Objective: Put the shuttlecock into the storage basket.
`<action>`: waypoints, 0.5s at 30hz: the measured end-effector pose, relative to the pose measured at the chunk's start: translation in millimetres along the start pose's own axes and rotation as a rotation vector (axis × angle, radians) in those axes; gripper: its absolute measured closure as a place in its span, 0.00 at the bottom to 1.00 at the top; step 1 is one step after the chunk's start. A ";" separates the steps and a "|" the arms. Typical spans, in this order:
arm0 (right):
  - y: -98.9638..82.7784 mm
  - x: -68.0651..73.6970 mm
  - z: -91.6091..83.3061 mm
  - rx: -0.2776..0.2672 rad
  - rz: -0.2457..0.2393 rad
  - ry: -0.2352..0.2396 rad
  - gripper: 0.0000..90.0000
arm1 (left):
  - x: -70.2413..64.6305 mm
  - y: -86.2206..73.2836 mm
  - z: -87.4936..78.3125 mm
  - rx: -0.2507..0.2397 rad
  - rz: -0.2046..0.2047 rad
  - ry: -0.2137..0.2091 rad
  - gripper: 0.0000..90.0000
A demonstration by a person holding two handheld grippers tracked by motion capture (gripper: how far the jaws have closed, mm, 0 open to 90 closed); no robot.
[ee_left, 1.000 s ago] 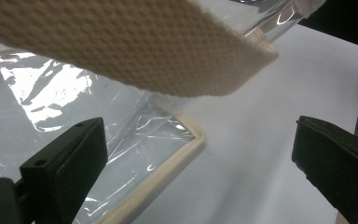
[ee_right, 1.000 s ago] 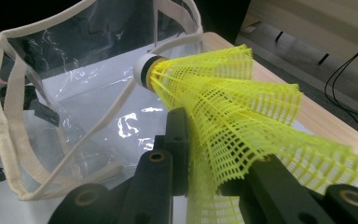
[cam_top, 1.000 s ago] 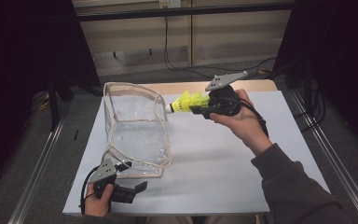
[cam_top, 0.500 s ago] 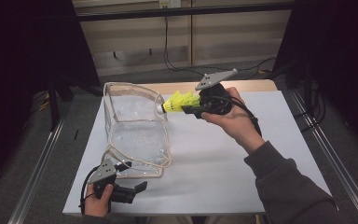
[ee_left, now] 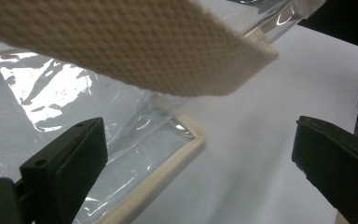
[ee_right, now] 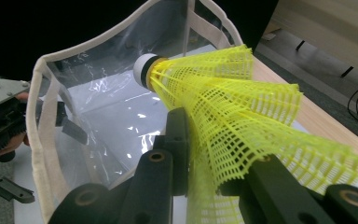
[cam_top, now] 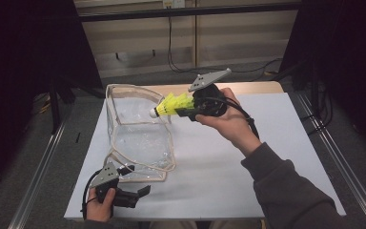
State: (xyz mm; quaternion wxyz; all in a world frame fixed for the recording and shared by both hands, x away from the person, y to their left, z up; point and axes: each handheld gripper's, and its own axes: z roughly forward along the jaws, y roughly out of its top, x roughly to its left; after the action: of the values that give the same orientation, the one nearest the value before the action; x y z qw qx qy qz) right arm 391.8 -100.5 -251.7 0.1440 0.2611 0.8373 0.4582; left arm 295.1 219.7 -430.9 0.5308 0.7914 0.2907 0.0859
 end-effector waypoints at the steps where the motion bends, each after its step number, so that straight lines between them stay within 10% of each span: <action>1: 1.1 1.0 1.0 0.002 -0.005 0.000 0.87 | 0.1 0.1 0.0 -0.001 0.001 0.001 0.04; 15: 11.7 11.8 17.2 0.013 -0.020 0.013 0.87 | 0.5 -0.1 -0.4 -0.002 0.000 -0.001 0.04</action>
State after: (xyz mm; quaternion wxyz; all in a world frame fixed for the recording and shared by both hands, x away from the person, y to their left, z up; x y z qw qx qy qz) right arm 393.9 -76.7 -251.1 0.1416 0.2506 0.8438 0.4530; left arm 295.2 220.3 -431.0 0.5317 0.7910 0.2903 0.0856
